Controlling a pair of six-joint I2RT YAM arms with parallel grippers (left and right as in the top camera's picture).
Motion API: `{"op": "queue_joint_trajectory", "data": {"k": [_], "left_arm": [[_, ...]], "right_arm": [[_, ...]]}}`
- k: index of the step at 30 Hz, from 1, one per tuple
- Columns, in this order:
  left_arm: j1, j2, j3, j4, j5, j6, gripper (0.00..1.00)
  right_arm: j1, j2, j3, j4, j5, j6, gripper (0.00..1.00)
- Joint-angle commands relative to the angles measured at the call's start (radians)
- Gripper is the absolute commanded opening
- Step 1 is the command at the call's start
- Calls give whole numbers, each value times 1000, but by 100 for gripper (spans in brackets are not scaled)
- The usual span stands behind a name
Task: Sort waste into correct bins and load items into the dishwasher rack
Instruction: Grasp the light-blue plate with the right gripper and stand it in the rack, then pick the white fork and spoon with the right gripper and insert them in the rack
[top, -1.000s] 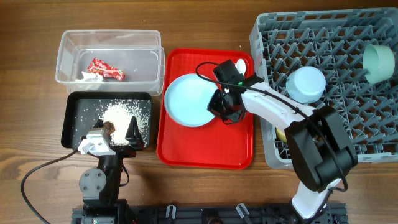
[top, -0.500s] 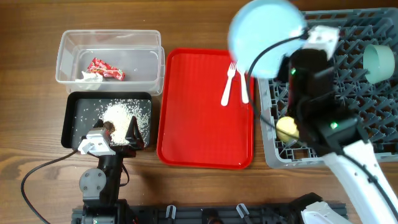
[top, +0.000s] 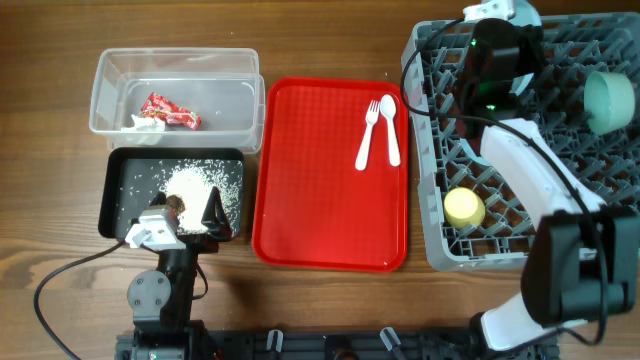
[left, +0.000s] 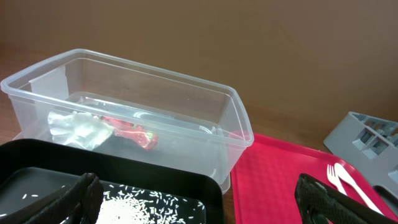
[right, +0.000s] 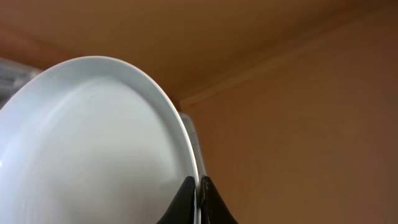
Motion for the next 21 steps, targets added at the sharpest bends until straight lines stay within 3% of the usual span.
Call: {"op": "queue_joint_trajectory", "data": {"k": [1, 2, 3, 4, 6, 8, 10, 11, 13, 16, 18, 20, 21], "left_arm": [[8, -7, -6, -1, 1, -9, 100], [8, -7, -6, -1, 1, -9, 100], [8, -7, -6, -1, 1, -9, 100], [8, -7, -6, -1, 1, -9, 100], [8, -7, -6, -1, 1, -9, 100], [8, -7, -6, -1, 1, -9, 100], [8, -7, -6, -1, 1, -9, 100], [8, -7, -6, -1, 1, -9, 100], [8, -7, -6, -1, 1, -9, 100], [8, -7, -6, -1, 1, -9, 100], [8, -7, -6, -1, 1, -9, 100], [8, -7, -6, -1, 1, -9, 100], [8, -7, -6, -1, 1, -9, 100]], "right_arm": [[-2, 42, 10, 14, 24, -68, 4], [0, 42, 10, 24, 18, -47, 5], [5, 37, 11, 56, 34, -2, 19], [20, 27, 11, 70, 48, 39, 47], [79, -18, 13, -20, 22, 126, 80], [180, -73, 40, -270, -106, 233, 84], [241, -89, 66, -417, -167, 340, 85], [300, -94, 94, -573, -272, 467, 85], [368, -94, 135, -789, -571, 691, 86], [396, -69, 135, -907, -1118, 1026, 79], [395, -32, 134, -940, -1088, 1140, 70], [388, 18, 132, -931, -894, 1346, 71], [382, 51, 132, -895, -854, 1380, 71]]}}
